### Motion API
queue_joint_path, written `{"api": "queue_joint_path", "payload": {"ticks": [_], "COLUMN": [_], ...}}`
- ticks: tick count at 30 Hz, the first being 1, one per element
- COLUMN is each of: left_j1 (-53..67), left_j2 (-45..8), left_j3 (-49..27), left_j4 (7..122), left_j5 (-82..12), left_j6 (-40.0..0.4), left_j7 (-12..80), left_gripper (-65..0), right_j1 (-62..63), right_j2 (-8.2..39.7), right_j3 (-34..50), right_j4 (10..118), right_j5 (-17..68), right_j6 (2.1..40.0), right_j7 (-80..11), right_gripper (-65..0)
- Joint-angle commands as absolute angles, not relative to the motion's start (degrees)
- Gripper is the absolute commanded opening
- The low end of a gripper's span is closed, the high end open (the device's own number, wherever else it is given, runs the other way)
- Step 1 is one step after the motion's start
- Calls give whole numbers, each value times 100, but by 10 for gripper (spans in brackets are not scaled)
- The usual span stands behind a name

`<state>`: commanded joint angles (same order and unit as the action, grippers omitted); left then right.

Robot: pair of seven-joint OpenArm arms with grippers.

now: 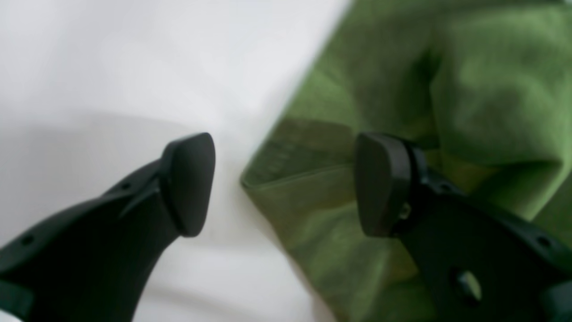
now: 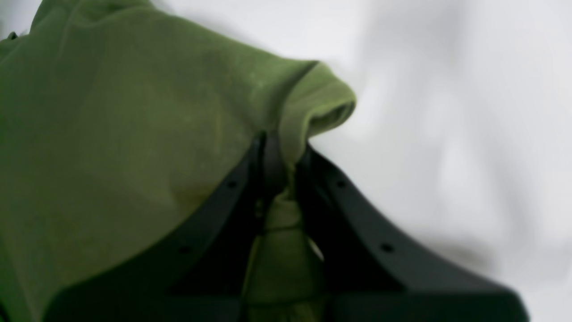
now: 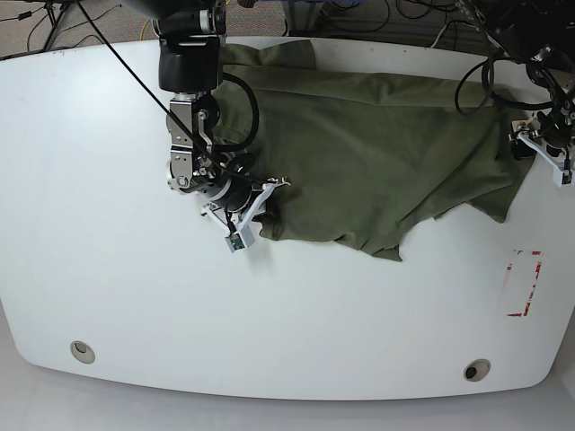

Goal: Layout the t-shirt on the table in an organized manner, then fold the t-shirt properly

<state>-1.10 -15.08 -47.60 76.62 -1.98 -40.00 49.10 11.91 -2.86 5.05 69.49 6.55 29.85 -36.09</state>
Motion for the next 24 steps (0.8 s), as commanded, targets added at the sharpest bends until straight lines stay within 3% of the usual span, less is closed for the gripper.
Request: {"api": "queue_joint_path", "payload": {"ticks": [7, 9, 15, 18, 24], "left_j1": [-84, -84, -84, -84, -75], "left_j2": [-1473, -1473, -1473, -1473, -1473], "left_j3": [-4690, -4576, -4453, -4453, -4444], "left_j4": [7477, 7354, 7301, 7301, 7486], "left_j5": [-198, -207, -207, -207, -215], "left_j6": [-4000, -4000, -4000, -4000, -4000], "left_j7": [4910, 4910, 4910, 4910, 4910], "left_gripper": [-215, -278, -562, -650, -650], "right_j1": [1191, 1200, 1218, 1218, 1191], "right_j2": [-286, -286, -286, -286, -286], "right_j3": [505, 505, 505, 505, 505], "right_j4": [6949, 6949, 6949, 6949, 7125], "right_j5": [655, 655, 655, 655, 655], "right_j6": [2985, 2985, 2985, 2985, 2985], "right_j7": [-3609, -3609, -3609, -3609, -3635], "right_gripper": [-647, -647, -647, -647, -647]}}
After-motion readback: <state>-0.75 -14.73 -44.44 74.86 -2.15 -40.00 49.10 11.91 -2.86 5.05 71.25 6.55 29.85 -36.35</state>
